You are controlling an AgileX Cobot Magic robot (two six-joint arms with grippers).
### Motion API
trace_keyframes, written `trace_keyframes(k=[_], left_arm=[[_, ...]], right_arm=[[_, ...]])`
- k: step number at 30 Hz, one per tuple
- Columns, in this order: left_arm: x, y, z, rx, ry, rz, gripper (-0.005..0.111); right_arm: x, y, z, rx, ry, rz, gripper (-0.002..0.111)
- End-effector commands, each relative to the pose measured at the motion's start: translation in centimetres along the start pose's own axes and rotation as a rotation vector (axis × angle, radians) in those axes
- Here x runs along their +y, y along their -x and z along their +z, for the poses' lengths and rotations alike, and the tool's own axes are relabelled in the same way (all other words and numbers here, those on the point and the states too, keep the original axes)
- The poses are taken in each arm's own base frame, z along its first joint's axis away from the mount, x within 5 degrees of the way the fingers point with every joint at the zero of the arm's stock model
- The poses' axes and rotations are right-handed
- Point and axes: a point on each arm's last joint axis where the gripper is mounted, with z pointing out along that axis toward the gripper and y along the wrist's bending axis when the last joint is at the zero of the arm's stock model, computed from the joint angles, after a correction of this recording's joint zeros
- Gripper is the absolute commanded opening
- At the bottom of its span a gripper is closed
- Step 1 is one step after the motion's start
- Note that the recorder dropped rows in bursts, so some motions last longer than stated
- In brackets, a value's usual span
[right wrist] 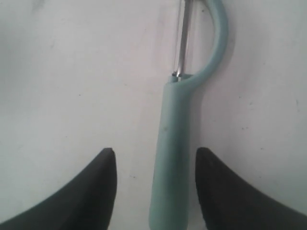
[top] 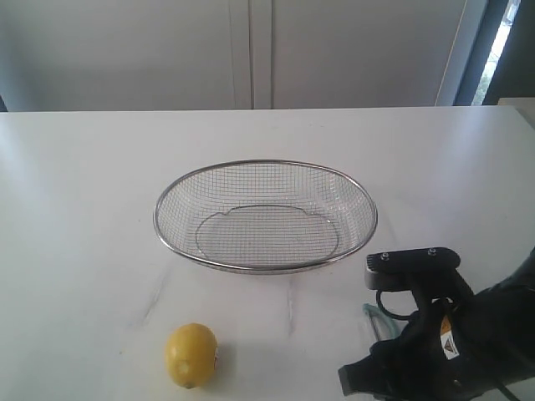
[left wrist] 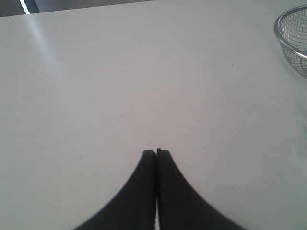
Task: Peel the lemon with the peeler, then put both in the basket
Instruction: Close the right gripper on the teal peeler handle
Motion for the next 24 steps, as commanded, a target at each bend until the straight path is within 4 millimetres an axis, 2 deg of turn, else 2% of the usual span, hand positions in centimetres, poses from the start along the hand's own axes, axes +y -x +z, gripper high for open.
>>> trace_keyframes(k=[1,14,20,24], left_arm=[[-0.1,-0.1,0.0,-0.001,-0.008,-0.003,0.0],[-0.1,-0.1,0.0,-0.001,-0.008,-0.003,0.0],[-0.1,-0.1,0.0,-0.001,-0.008,-0.003,0.0],[-0.1,-0.1,0.0,-0.001,-0.008,-0.003,0.0]], right_arm=[[-0.1,-0.2,0.3,0.017,-0.013,-0.006,0.049],[-0.1,-0.4,2.9,0.106,-0.057,-0.006,0.049],[-0.1,-0.4,3.1,0.105,-0.056,-0.006,0.048],[-0.1,-0.4,3.1,0.104,-0.056,-0.006,0.041]])
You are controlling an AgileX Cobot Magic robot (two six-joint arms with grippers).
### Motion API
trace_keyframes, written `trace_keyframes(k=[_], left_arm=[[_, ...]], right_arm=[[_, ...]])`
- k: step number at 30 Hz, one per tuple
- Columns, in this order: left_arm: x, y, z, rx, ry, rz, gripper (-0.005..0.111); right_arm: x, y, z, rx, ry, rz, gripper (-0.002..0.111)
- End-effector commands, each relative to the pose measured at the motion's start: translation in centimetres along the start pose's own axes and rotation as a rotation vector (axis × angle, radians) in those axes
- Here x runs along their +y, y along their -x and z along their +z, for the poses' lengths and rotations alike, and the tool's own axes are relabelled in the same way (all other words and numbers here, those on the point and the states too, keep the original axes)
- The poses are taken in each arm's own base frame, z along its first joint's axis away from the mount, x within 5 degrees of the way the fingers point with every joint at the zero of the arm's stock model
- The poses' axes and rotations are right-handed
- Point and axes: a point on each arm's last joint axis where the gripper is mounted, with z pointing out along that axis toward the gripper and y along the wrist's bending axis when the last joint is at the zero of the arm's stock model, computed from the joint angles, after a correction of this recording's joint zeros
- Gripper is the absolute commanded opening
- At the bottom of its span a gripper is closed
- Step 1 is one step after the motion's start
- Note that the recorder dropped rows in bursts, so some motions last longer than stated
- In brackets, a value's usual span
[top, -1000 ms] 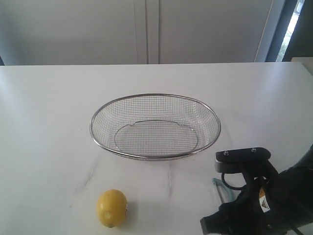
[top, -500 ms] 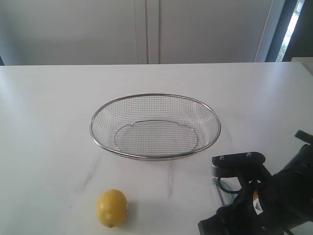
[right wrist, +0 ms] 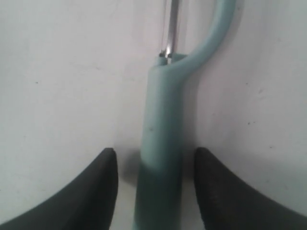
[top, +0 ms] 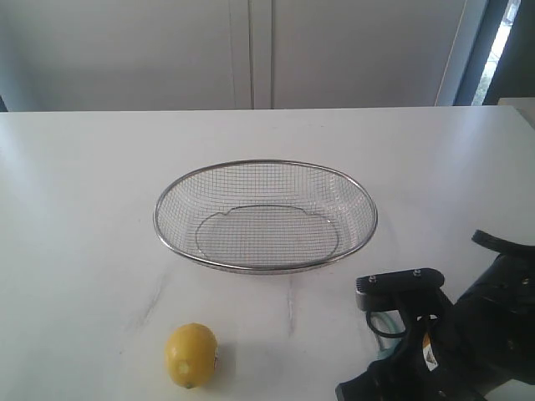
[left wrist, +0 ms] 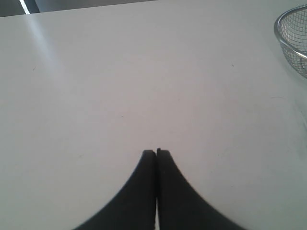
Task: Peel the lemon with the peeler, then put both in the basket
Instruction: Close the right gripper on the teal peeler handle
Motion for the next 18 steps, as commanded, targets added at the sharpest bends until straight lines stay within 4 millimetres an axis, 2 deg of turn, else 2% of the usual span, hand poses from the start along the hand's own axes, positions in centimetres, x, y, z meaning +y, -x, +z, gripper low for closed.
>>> trace_keyframes(k=[1,18], left_arm=[[-0.06,-0.1,0.01,-0.001,-0.008,-0.003,0.0],[-0.06,-0.1,0.01,-0.001,-0.008,-0.003,0.0]], right_arm=[[0.01,-0.05,0.14,-0.003,-0.002,-0.005,0.04],[-0.12,-0.28,0.14,0.021,-0.016,0.034,0.037]])
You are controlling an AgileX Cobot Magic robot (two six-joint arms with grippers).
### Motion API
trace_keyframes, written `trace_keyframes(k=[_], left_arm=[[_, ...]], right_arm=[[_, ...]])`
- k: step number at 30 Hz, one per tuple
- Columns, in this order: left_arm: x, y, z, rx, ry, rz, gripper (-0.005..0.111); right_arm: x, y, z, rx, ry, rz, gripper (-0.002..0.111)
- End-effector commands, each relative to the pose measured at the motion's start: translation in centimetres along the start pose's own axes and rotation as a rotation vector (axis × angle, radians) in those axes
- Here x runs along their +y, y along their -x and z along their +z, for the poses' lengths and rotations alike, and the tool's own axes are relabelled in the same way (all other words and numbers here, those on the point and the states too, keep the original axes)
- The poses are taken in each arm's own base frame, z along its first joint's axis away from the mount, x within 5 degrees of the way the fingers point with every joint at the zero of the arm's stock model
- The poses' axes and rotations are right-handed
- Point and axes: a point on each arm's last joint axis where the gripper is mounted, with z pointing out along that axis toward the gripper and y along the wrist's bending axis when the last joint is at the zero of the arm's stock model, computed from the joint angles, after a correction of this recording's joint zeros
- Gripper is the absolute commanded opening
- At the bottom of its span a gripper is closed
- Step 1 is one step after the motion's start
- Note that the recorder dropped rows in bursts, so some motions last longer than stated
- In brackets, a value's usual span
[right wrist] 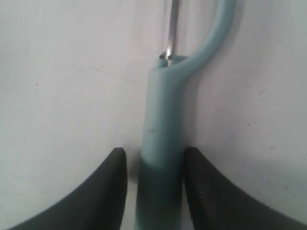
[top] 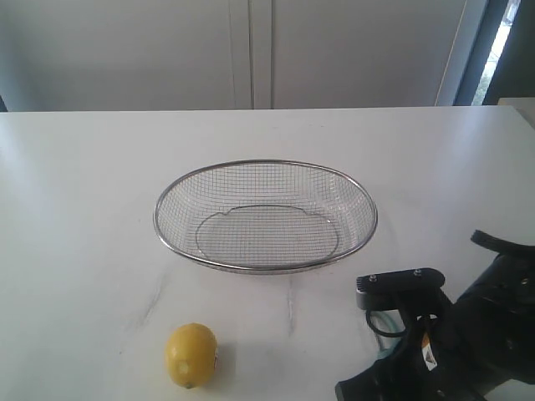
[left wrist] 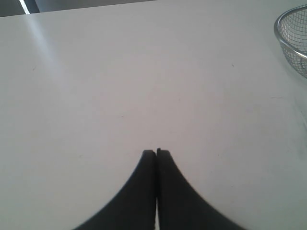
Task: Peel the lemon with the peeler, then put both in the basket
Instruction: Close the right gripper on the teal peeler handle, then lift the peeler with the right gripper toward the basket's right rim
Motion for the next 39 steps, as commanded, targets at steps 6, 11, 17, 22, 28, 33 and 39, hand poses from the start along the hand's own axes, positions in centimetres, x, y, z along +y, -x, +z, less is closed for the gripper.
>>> trace_keyframes(k=[6,11,17,22,28,33,39], left_arm=[[-0.1,-0.1,0.0,-0.001,-0.008,-0.003,0.0],[-0.1,-0.1,0.0,-0.001,-0.008,-0.003,0.0],[-0.1,-0.1,0.0,-0.001,-0.008,-0.003,0.0],[-0.1,-0.1,0.0,-0.001,-0.008,-0.003,0.0],[-0.1,-0.1,0.0,-0.001,-0.008,-0.003,0.0],[-0.1,-0.1,0.0,-0.001,-0.008,-0.003,0.0],[-0.1,-0.1,0.0,-0.001,-0.008,-0.003,0.0]], right_arm=[[-0.3,-0.5,0.0,0.045,-0.031,0.032,0.02],[0.0,0.2,-1.4,0.077,-0.054,0.027,0.005],[0.7,1.8,-6.3,0.069,-0.056,-0.075,0.002],[1.0,2.6,-10.2,-0.051,-0.007,-0.099,0.002],[-0.3,3.6,-13.7,-0.3,-0.106,-0.219,0.002],[-0.2,4.8,-15.0,-0.498,-0.103,-0.298,0.0],[-0.3,6.2,-14.2,-0.528,-0.096,-0.316,0.0]])
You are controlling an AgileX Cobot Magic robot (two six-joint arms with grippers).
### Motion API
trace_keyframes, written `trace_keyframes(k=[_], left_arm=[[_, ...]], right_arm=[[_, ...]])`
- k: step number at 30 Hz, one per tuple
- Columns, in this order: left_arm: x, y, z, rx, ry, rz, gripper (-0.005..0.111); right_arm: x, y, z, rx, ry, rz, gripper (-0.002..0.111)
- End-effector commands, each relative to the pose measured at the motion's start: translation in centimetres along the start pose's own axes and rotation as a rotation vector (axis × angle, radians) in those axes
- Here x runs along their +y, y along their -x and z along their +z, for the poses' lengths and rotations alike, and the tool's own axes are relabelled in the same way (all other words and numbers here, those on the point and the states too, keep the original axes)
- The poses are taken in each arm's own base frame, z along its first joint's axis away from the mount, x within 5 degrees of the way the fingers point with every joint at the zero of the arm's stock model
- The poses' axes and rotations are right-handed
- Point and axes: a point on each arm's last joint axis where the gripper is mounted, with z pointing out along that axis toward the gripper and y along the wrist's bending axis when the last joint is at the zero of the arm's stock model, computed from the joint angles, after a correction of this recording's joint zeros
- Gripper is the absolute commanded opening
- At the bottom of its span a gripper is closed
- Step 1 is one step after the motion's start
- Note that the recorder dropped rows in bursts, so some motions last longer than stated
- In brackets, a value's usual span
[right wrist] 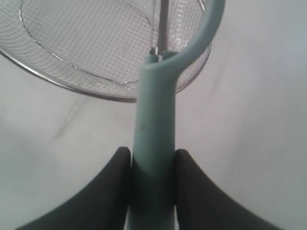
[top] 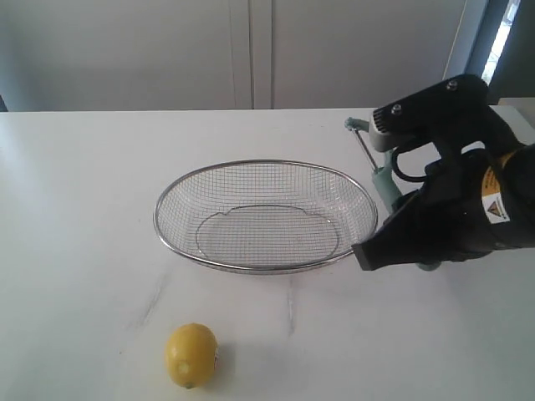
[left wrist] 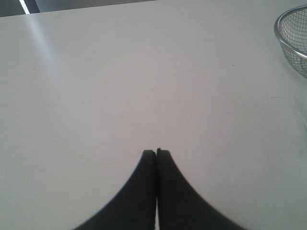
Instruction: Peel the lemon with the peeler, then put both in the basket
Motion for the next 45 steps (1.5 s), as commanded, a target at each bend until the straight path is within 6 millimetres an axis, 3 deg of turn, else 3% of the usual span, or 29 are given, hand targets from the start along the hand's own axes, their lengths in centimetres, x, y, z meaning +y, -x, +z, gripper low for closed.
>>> trace_keyframes(k=[1,5,12,21,45], left_arm=[[-0.1,-0.1,0.0,-0.001,-0.008,-0.003,0.0],[-0.1,-0.1,0.0,-0.001,-0.008,-0.003,0.0],[-0.1,-0.1,0.0,-0.001,-0.008,-0.003,0.0],[-0.1,-0.1,0.0,-0.001,-0.008,-0.003,0.0],[-0.1,-0.1,0.0,-0.001,-0.008,-0.003,0.0]], right_arm=[[-1.0,1.0,1.4,-0.018,-0.023,-0.035,0.0],[-2.7,1.7,3.1,0.057,0.004,-0.055,0.0],[-3.7,3.1,4.0,0.103,0.355,-0.174,0.0],[-4.6,4.0,4.5,0.007,0.288,-0.154,0.0],[-4.6,4.0,4.5,0.004,0.286,-0.154,0.0]])
